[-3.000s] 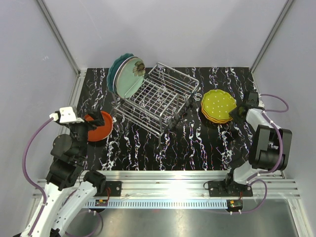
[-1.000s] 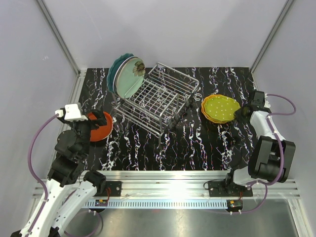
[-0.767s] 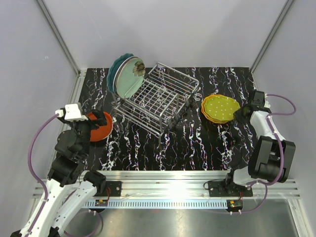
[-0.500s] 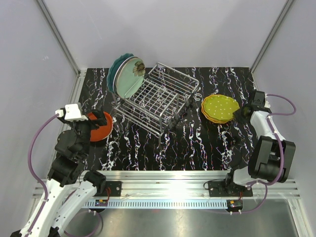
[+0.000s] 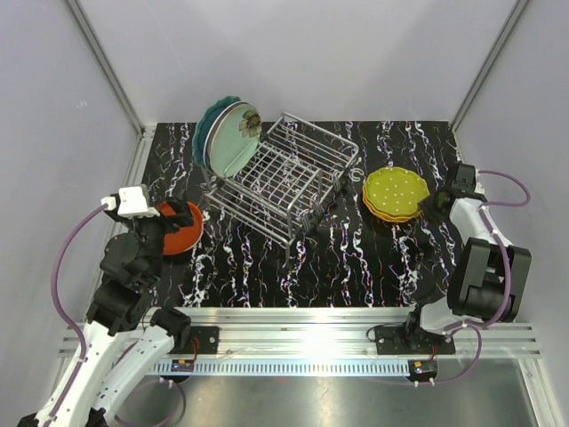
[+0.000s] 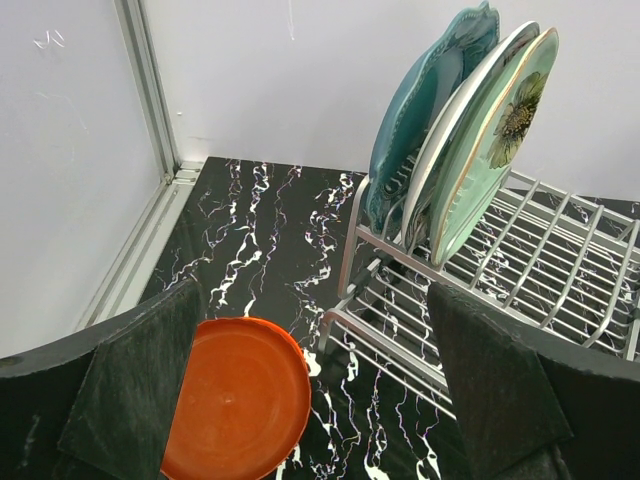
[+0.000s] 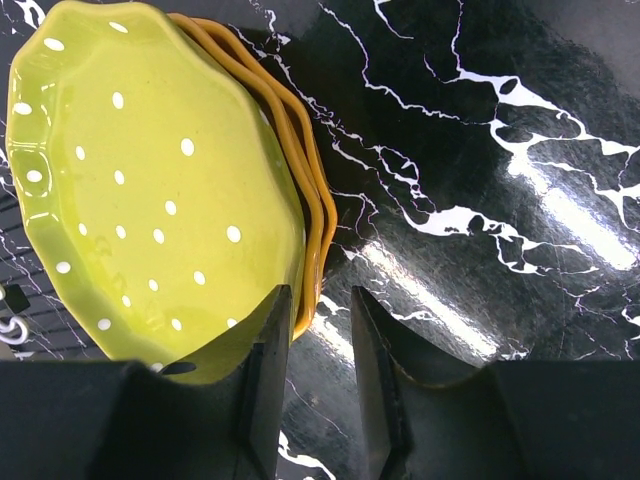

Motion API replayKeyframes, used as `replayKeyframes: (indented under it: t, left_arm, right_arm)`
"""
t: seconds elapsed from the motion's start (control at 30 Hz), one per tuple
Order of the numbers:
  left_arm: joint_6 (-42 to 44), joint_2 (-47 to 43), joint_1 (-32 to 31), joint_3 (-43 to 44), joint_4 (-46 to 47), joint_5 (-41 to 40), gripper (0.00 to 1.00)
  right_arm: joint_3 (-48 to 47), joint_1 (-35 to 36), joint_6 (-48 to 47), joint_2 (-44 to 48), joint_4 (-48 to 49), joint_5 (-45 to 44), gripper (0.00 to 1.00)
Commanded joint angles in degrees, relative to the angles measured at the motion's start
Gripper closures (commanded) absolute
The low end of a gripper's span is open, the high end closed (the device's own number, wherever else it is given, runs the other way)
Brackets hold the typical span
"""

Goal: Load the plates into the dish rack
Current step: Grab a plate with the right arm

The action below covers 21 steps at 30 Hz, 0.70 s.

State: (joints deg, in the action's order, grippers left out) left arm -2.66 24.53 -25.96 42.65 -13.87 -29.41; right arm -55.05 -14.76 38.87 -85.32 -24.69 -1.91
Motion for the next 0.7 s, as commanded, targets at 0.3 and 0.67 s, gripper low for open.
replayKeyframes:
  t: [0.3,0.67]
  left_arm:
    - [0.02,0.69,-0.32,0.76,1.92,-1.27,0.01]
    - [0.19,0.95,-0.32,0.76,1.92,-1.09,0.01]
  right_arm:
    - [-3.05,-0.35,-0.11,-2.92,3.42,0.59,0.6]
    - [-3.84,-0.35,-0.2,-7.4,5.26,1.65,0.65]
